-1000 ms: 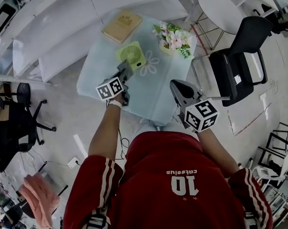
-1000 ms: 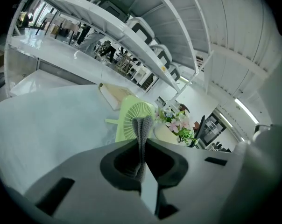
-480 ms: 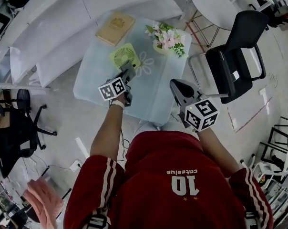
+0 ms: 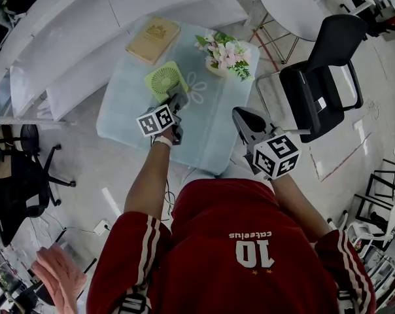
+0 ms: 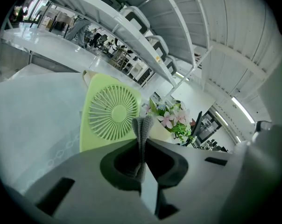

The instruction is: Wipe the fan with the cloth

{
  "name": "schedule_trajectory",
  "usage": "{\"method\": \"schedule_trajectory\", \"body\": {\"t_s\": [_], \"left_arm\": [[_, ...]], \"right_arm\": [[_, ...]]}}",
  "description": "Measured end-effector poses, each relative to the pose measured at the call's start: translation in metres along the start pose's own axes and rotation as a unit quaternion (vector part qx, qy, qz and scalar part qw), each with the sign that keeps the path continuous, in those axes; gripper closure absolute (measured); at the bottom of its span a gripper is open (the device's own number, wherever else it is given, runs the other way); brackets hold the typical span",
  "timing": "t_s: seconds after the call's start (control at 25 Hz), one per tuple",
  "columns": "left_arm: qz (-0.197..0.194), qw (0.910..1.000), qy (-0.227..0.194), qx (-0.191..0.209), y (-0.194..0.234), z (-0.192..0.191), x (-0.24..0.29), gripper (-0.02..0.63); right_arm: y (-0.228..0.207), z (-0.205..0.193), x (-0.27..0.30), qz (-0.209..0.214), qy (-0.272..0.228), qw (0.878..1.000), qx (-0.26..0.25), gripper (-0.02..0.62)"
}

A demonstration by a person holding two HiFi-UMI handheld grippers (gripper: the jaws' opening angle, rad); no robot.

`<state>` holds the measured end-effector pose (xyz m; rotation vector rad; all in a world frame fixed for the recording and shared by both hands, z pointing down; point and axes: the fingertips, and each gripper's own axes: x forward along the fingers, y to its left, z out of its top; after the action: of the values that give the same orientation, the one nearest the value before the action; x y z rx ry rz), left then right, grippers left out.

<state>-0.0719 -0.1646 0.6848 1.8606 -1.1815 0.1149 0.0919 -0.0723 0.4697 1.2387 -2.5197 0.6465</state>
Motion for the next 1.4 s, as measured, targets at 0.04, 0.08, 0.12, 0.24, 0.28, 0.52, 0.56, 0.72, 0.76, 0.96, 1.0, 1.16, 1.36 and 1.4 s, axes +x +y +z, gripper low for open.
{"method": "schedule_trajectory", "body": {"t_s": [0.04,0.08,0.12,0.24,0.28,0.52,0.56,0.72,0.76,0.96,1.0,1.16,1.36,1.4], "left_arm": [[0.000,1.0000,0.001,0.000,0.000,0.000,0.002,0.580],[0.000,1.0000,0.002,-0.001,-0.001,0.000,0.004,0.580],[-0.001,1.0000,0.003,0.000,-0.002,0.000,0.006,0.580],[-0.003,1.0000,0.009,0.001,-0.003,-0.002,0.014,0.580],[-0.003,0.9999,0.012,0.001,-0.003,-0.003,0.017,0.580],[0.000,0.9998,0.021,-0.008,0.002,-0.003,0.034,0.580],[0.000,0.9997,0.022,-0.009,0.002,-0.003,0.036,0.580],[0.003,0.9995,0.028,-0.012,0.006,-0.005,0.045,0.580],[0.005,0.9995,0.029,-0.013,0.008,-0.006,0.046,0.580],[0.006,0.9994,0.030,-0.018,0.010,-0.008,0.054,0.580],[0.006,0.9994,0.029,-0.019,0.010,-0.008,0.054,0.580],[0.006,0.9992,0.030,-0.024,0.011,-0.009,0.055,0.580],[0.009,0.9991,0.026,-0.031,0.016,-0.009,0.054,0.580],[0.009,0.9991,0.025,-0.032,0.017,-0.009,0.054,0.580]], "right_arm": [[-0.002,0.000,0.001,0.000,0.001,1.000,0.000,0.592],[-0.004,0.001,0.001,-0.001,0.001,1.000,0.000,0.592],[-0.005,0.001,0.002,-0.001,0.002,1.000,0.000,0.592],[-0.010,0.003,0.004,-0.003,0.004,1.000,-0.001,0.592],[-0.013,0.003,0.004,-0.004,0.006,1.000,-0.003,0.592],[-0.031,0.001,0.003,-0.020,0.017,1.000,0.003,0.592],[-0.033,0.000,0.004,-0.021,0.018,1.000,0.005,0.592],[-0.040,-0.003,0.004,-0.026,0.025,0.999,0.008,0.592],[-0.042,-0.004,0.003,-0.028,0.027,0.999,0.009,0.592],[-0.050,-0.003,0.002,-0.035,0.026,0.999,0.010,0.592],[-0.050,-0.003,0.002,-0.035,0.025,0.999,0.010,0.592],[-0.049,-0.004,0.001,-0.036,0.025,0.999,0.008,0.592],[-0.052,-0.009,-0.002,-0.042,0.028,0.999,0.009,0.592],[-0.052,-0.009,-0.003,-0.042,0.027,0.999,0.009,0.592]]}}
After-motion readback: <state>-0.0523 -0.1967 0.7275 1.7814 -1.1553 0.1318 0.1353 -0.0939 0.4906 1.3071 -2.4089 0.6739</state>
